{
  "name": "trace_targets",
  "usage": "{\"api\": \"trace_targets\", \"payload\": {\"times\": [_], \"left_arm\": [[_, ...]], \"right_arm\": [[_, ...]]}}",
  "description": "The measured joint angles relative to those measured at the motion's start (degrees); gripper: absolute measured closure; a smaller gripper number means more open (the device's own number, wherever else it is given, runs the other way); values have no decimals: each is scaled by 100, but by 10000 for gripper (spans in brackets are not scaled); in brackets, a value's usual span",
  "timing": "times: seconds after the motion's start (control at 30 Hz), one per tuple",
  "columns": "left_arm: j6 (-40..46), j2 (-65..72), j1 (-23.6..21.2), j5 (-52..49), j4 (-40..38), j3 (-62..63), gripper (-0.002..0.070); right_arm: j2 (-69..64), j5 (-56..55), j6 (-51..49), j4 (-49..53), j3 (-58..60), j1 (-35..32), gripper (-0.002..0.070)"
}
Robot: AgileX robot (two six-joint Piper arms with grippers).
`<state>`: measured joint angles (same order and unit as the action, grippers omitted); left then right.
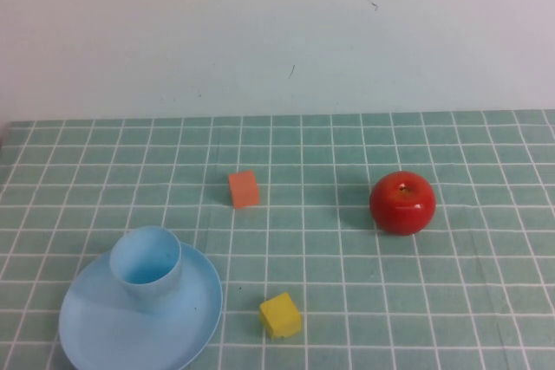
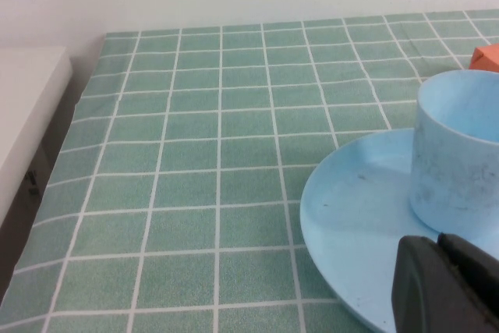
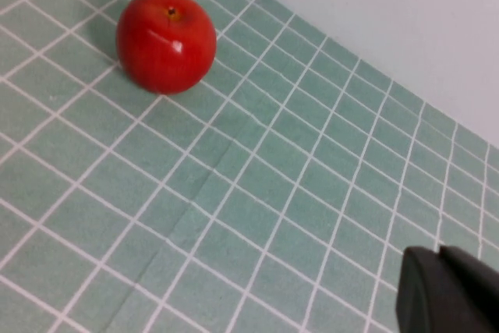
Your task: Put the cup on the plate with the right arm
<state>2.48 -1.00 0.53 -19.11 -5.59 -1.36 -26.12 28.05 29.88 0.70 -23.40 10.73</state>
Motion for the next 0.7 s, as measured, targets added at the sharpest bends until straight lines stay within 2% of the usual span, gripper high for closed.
{"api": "trace_targets", "payload": {"times": [0.13, 0.3, 0.7], "left_arm": [[-11, 0, 0, 0, 0, 0, 678], [-11, 0, 0, 0, 0, 0, 678], [-11, 0, 0, 0, 0, 0, 678]], "right_arm": [[962, 499, -619, 0, 177, 0, 679], [1662, 1041, -827, 0, 199, 0, 679], [1862, 1122, -856, -70, 220, 0, 679]]}}
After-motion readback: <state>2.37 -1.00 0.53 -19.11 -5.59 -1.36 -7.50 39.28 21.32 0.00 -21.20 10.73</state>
